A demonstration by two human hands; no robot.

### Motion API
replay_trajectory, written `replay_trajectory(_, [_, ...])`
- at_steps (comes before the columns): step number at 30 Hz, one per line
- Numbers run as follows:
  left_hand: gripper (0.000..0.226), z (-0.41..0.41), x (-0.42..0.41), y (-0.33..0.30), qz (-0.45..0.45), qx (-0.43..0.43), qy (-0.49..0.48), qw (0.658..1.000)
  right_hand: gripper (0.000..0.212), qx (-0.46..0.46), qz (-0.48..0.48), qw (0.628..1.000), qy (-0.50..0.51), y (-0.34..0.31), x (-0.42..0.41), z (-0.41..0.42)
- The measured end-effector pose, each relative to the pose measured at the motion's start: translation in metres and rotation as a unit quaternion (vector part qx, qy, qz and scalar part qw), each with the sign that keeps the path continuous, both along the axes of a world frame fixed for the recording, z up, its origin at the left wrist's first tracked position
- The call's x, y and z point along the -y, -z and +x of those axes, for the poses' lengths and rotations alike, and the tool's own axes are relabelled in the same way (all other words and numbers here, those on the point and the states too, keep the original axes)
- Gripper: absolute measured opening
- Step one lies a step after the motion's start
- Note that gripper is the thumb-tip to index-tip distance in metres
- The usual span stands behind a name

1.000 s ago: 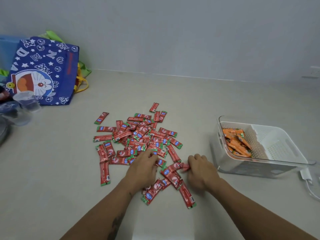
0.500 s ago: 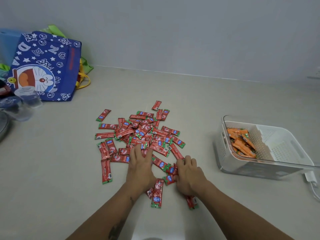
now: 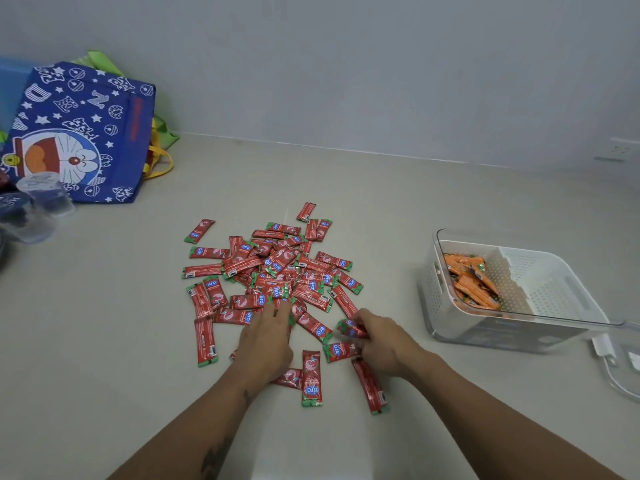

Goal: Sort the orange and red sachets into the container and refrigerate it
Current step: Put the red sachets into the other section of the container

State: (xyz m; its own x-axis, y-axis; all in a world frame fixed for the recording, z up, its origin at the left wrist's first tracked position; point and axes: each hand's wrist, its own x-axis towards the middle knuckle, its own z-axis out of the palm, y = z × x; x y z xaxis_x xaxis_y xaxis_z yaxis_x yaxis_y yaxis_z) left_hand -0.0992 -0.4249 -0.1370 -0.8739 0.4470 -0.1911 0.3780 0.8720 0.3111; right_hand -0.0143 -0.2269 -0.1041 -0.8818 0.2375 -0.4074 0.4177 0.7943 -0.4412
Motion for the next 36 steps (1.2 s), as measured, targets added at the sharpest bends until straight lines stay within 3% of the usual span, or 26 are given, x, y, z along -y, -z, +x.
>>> replay_trajectory(7, [0.062, 0.002, 0.015, -0.006, 0.09, 0.002, 0.004, 0.996, 0.044, 0.013, 0.18, 0.98, -0.082, 0.02, 0.026, 0.01])
replay_trajectory(13, [0.066, 0.012, 0.037, -0.007, 0.145, 0.031, -0.003, 0.989, 0.038, -0.005, 0.135, 0.991, -0.011, 0.007, 0.023, 0.006])
replay_trajectory(16, [0.042, 0.018, 0.039, -0.003, 0.137, 0.009, 0.083, 0.987, 0.023, 0.015, 0.054, 0.998, 0.031, -0.001, 0.018, 0.006])
replay_trajectory(19, [0.041, 0.021, 0.041, 0.003, 0.075, -0.029, 0.173, 0.982, 0.026, 0.047, 0.022, 0.997, 0.057, -0.002, 0.013, 0.009])
replay_trajectory(22, [0.043, 0.025, 0.047, 0.011, 0.034, -0.044, 0.213, 0.976, 0.041, 0.097, 0.042, 0.991, 0.08, 0.001, 0.014, 0.018])
replay_trajectory(26, [0.029, 0.025, 0.05, 0.018, 0.029, -0.064, 0.192, 0.979, 0.049, 0.146, 0.092, 0.982, 0.081, 0.014, 0.023, 0.035])
replay_trajectory(32, [0.011, 0.032, 0.048, 0.015, 0.079, -0.071, 0.163, 0.981, 0.044, 0.068, 0.19, 0.979, 0.011, 0.022, 0.037, 0.042])
replay_trajectory(36, [0.028, 0.035, 0.04, 0.008, 0.111, -0.064, 0.19, 0.973, 0.046, 0.053, 0.189, 0.98, -0.017, 0.024, 0.032, 0.041])
